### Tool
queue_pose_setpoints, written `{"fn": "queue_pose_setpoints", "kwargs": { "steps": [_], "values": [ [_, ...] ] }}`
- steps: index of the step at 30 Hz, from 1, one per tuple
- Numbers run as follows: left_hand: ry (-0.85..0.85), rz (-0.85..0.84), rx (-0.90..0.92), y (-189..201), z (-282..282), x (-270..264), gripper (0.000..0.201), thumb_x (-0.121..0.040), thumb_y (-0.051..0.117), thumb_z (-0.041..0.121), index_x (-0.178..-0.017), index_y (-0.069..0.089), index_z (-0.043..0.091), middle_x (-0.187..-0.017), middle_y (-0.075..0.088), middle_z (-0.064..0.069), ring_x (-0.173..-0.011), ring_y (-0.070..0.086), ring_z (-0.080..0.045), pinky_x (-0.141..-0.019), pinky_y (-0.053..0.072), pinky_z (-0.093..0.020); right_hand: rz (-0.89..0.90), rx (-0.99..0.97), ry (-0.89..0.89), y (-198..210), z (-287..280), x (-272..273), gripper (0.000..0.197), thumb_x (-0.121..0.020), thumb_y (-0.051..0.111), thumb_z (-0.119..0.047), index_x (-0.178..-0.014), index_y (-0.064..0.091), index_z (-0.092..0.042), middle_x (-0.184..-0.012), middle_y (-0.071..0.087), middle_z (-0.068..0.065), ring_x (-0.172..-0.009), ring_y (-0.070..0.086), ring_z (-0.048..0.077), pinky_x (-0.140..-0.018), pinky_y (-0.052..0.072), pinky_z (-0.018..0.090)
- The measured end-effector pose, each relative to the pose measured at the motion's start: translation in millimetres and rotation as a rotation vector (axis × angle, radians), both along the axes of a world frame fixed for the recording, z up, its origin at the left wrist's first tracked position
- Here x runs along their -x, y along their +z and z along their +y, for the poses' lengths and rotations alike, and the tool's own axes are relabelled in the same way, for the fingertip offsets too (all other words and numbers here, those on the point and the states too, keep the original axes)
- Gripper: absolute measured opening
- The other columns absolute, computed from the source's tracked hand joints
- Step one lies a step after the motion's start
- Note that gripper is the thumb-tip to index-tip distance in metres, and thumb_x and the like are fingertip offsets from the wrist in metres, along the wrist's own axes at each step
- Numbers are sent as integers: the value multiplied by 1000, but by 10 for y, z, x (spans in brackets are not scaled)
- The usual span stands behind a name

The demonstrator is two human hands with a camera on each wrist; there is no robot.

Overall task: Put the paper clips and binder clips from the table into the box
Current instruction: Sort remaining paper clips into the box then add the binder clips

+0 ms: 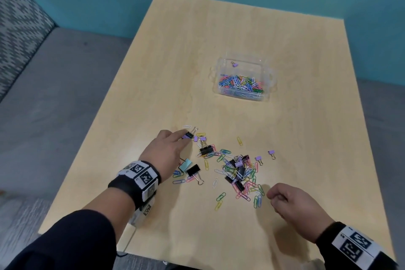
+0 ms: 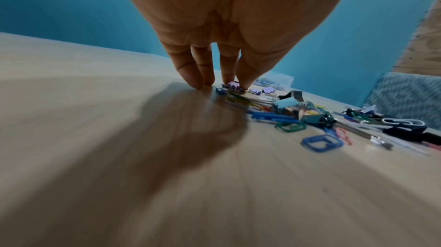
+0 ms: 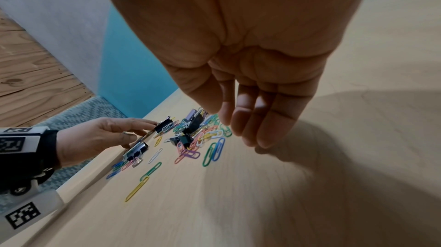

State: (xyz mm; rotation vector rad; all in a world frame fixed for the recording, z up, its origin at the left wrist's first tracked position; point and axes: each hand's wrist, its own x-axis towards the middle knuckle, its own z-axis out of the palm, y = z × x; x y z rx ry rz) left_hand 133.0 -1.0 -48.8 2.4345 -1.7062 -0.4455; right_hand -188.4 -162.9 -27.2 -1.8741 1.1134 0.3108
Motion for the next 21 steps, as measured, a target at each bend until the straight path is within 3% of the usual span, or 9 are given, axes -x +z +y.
{"fn": "queue_pose_setpoints", "kwargs": {
  "steps": [2,5,9,14,17,18,21],
  "values": [
    [36,77,11,-17,21,-19,56,-78,54,-2,-126,54,26,-136,51,2,-105,47,-25,-84,50,-34,-3,3,-11,11,12,23,21,-84,54,-9,-80,65,-26,-54,56,-14,-54,48,6,-57,38,23],
    [266,287,40,2,76,-27,60,-81,40,-2,-131,43,30,-123,49,-1,-114,44,-14,-94,45,-30,-7,-2,-33,5,21,72,22,-85,54,-8,-80,66,-25,-54,56,-15,-55,48,7,-58,40,24],
    [326,301,28,48,213,-41,65,-80,41,-4,-138,40,26,-123,45,-3,-119,43,-13,-97,35,-22,-10,-3,-36,6,21,116,22,-85,54,-7,-80,66,-25,-55,57,-16,-54,49,6,-58,40,24],
    [391,297,80,3,456,17,60,-81,46,-4,-136,44,18,-128,48,-4,-124,39,-19,-101,35,-28,-19,-13,-44,2,30,121,22,-84,56,-7,-80,67,-26,-57,58,-13,-57,51,7,-59,41,24],
    [267,168,141,-22,468,80,44,-76,58,-7,-114,63,15,-124,57,-4,-104,47,-33,-90,46,-43,-11,-18,-31,-19,54,119,22,-83,57,-7,-79,66,-27,-59,58,-12,-54,49,4,-57,40,23],
    [237,120,139,-41,448,93,43,-74,60,-9,-109,65,15,-120,59,-5,-97,49,-35,-84,49,-43,-11,-19,-27,-23,61,118,22,-83,57,-7,-78,66,-26,-59,58,-11,-54,48,4,-57,40,22],
    [176,52,114,-63,316,146,53,-70,59,-11,-116,62,16,-109,58,-6,-90,49,-33,-75,51,-38,-11,-20,-15,-21,74,103,22,-82,57,-6,-78,66,-26,-59,57,-12,-55,48,3,-58,40,22]
  ]
}}
